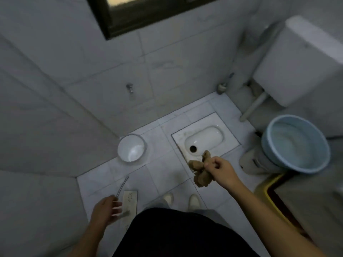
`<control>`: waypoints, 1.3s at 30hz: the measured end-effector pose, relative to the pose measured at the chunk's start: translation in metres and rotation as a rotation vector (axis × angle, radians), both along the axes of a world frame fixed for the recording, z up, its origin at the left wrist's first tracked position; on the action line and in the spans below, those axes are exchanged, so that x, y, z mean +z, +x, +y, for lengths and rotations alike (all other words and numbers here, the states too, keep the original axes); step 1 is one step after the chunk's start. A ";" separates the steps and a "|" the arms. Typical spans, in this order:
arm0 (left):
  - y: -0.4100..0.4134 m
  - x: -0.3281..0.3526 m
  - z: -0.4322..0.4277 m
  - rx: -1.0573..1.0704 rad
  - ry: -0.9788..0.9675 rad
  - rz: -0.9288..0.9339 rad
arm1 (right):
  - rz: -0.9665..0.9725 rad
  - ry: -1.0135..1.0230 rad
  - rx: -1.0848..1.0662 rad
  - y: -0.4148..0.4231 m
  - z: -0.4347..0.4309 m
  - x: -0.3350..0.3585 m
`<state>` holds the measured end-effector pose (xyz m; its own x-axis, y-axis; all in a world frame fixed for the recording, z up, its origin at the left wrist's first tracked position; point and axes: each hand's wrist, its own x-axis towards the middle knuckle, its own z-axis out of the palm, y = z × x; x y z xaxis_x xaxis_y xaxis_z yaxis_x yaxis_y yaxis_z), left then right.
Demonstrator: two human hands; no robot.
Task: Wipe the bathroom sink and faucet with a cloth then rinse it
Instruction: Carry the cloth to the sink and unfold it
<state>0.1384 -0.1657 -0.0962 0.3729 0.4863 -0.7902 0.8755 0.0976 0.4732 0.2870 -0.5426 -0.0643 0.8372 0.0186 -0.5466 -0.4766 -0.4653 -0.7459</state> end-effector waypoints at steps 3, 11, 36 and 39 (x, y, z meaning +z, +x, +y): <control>0.048 0.000 -0.024 -0.272 -0.021 -0.033 | 0.054 -0.009 -0.236 -0.047 -0.032 -0.007; 0.122 0.009 -0.127 -0.918 -0.137 -0.091 | 0.191 -0.047 -0.900 -0.254 -0.059 -0.014; 0.019 0.030 -0.368 -1.441 -0.011 -0.083 | 0.180 0.140 -1.433 -0.459 -0.188 -0.015; 0.029 0.027 -0.399 -1.450 -0.009 -0.064 | 0.133 0.115 -1.392 -0.438 -0.227 -0.006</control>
<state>0.1670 -0.5649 -0.0692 0.5574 -0.3467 -0.7544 0.1824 -0.8353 0.5186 -0.1505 -0.7692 -0.0705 0.1489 -0.7234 -0.6741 -0.5597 0.5003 -0.6606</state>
